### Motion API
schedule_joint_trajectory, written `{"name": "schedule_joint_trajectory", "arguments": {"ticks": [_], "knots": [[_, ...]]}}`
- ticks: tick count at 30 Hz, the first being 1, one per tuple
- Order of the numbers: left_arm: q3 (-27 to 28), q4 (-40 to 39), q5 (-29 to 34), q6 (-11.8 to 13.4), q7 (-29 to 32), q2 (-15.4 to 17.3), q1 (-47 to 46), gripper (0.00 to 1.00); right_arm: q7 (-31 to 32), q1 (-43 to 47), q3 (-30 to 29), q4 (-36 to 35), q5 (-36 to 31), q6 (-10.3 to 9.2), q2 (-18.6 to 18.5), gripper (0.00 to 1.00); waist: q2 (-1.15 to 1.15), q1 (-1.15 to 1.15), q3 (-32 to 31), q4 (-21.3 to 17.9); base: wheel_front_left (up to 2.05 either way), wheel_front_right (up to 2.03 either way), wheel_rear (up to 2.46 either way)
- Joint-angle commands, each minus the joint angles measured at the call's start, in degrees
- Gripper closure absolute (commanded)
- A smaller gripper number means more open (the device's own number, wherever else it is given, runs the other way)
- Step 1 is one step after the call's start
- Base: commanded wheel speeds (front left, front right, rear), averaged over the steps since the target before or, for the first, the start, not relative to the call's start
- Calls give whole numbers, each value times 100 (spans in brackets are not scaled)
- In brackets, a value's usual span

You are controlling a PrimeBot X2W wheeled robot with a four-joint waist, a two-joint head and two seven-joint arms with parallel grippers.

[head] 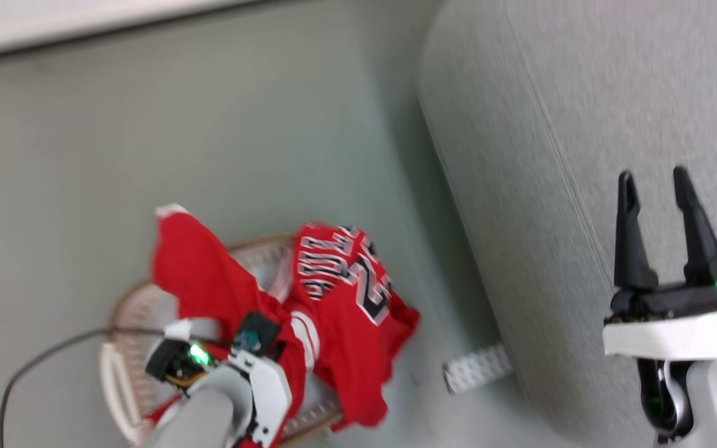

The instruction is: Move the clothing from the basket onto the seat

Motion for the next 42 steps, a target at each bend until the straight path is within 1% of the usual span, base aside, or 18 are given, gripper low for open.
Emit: {"name": "schedule_joint_trajectory", "arguments": {"ticks": [1,4,9,13,18,27,32,38,42], "knots": [[31,-47,-138,-2,-154,-55,171,100,3,158,-18,40,-77,-12,-14,0,0,0,-793,589,0,0,0],[33,-151,-344,-30,-384,-100,390,100,3,342,-36,124,-216,-12,-15,0,0,0,-1242,833,0,0,0],[30,-587,-828,-44,-494,-125,740,100,3,631,-38,226,-327,-12,-63,0,0,0,-1881,1151,0,0,0],[-143,-1303,-1468,-38,-491,-125,1028,100,3,817,1,292,-316,-12,-119,0,0,0,-2297,1321,0,0,0],[-123,-2178,-1940,-39,-492,-97,1283,100,3,1018,-3,327,-236,-12,-152,0,0,0,-2651,1433,0,0,0],[132,-3499,-2326,-28,-481,139,1412,100,3,1314,-34,316,-177,-12,-147,0,0,0,-2940,1500,0,0,0],[227,-4284,-2390,100,-277,202,1390,100,3,1439,-7,321,-156,-12,-116,0,0,0,-3043,1532,0,0,0],[362,-5301,-2544,266,160,282,1310,100,3,1498,142,323,-126,-12,-87,0,0,0,-3101,1565,0,0,0],[463,-5785,-2623,394,394,375,1305,100,4,1500,263,339,-101,-12,-70,0,0,0,-3112,1560,0,0,0]]}}
